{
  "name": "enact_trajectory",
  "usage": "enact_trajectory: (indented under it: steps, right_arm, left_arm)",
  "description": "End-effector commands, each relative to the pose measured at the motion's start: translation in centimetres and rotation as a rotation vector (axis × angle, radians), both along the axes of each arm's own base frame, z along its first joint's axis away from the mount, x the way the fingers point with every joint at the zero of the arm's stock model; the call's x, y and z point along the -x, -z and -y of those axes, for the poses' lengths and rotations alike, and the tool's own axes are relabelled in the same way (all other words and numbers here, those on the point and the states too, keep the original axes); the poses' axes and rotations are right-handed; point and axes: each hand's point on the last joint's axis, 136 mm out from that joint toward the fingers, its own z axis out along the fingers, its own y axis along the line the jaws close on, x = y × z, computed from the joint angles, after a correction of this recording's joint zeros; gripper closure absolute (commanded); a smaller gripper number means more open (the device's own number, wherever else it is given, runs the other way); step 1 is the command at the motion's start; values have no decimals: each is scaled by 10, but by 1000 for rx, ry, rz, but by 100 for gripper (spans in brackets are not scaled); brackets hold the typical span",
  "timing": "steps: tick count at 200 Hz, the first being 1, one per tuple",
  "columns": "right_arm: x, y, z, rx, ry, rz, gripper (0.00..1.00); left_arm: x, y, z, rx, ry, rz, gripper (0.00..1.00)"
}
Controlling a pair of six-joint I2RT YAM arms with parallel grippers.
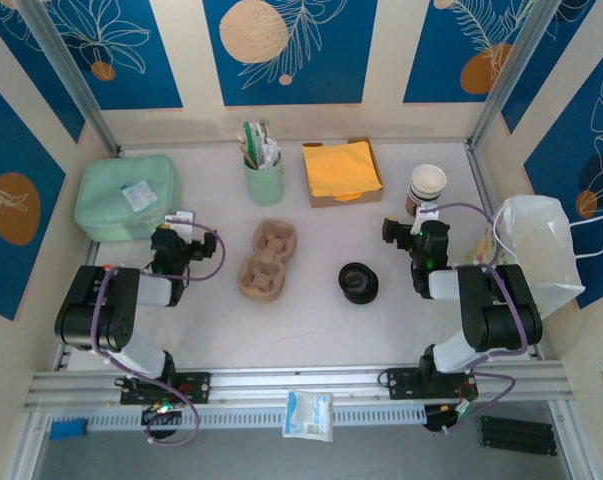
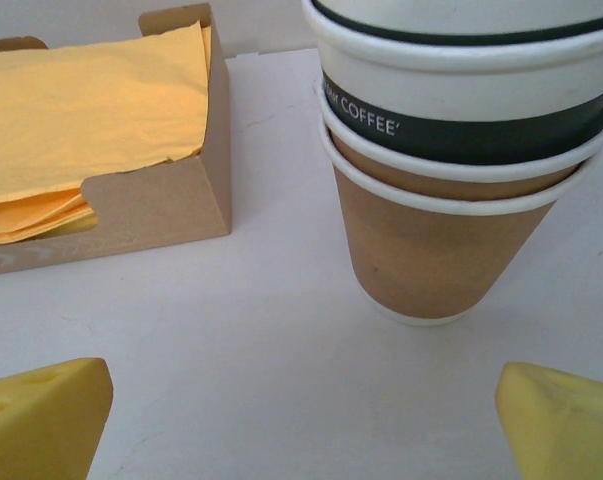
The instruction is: Pack the takeout coffee
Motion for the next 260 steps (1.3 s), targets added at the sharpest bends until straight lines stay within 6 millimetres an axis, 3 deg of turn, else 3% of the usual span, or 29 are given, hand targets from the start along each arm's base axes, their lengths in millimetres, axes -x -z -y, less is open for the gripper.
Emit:
enact_trajectory:
  steps: [1,41,76,97,126,141,162,197,234,260]
  right_arm:
    - [-2,-13,-3,18,-2,17,1]
    - [-7,-39,-3,15,55,-126,1]
    - [4,-84,-4,-216,143,-203,1]
    - [10,-115,-27,-319,11,-215,1]
    - [28,-155,-78,-351,-226,-214,1]
    - [44,-164,-107,-354,-321,-265,0]
    - [67,-162,-150,-337,-433,-359,2]
    - [102,-140,-204,-341,-497,-488,4]
    - [130,-111,-265,-433,-531,-649,6]
    - [143,-78,-306,-455,-512,-766,3]
  left_arm:
    - [-4,-22,-8,3,-47,28,1]
    - [-4,-51,-12,4,-71,5,1]
    - [-9,-97,-3,92,-50,12,1]
    - [-11,-122,7,182,-27,-13,1]
    - [-7,-151,26,305,26,-41,1]
    - [-1,-163,39,329,62,-58,1]
    - [11,-169,57,338,110,-94,1]
    - [33,-167,79,333,159,-145,1]
    - [53,-156,85,354,159,-190,0]
    - [62,-148,83,364,149,-203,1]
